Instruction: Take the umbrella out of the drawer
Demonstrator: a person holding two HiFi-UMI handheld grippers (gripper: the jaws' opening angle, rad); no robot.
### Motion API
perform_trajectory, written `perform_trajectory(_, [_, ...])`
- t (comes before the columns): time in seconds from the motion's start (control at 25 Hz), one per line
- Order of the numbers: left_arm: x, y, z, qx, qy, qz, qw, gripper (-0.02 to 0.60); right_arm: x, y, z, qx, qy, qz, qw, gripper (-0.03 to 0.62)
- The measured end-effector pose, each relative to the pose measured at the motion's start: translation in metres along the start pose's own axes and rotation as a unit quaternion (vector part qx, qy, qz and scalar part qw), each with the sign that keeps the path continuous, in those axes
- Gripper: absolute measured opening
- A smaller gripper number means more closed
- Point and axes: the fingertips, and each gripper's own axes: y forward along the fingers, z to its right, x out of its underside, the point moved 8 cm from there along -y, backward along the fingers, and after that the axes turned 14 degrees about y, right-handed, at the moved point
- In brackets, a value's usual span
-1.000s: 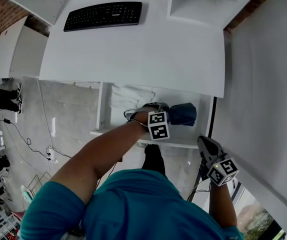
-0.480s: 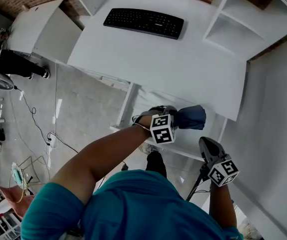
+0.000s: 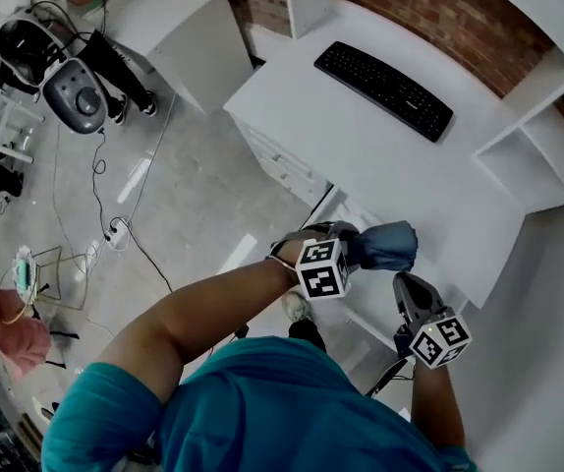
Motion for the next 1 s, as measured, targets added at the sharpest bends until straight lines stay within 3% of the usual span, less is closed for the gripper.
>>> perform_trajectory(0.24, [0.054, -0.083, -0.012, -0.085, -0.085, -0.002, 0.9928, 0.262, -0.030, 0.076, -0.050, -0.081, -0.055, -0.048, 0.994, 0.021])
perform_trajectory(0.52, [0.112, -0.176, 0.005, -0.173, -0.178, -0.005, 0.9687, 0.262, -0.041, 0.151, -0.121, -0.170, -0.104, -0.101, 0.975, 0.021])
perform_trajectory(0.76, [0.168, -0.275, 0.054, -0.268, -0.259, -0.012, 0.9279, 0.263, -0.031, 0.210, -0.209, -0.254, -0.151, -0.152, 0.943, 0.021])
perform_trajectory(1.0, [0.215, -0.361, 0.129, -0.356, -0.333, -0.020, 0.8729, 0.263, 0.000, 0.249, -0.299, -0.325, -0.189, -0.192, 0.907, 0.021])
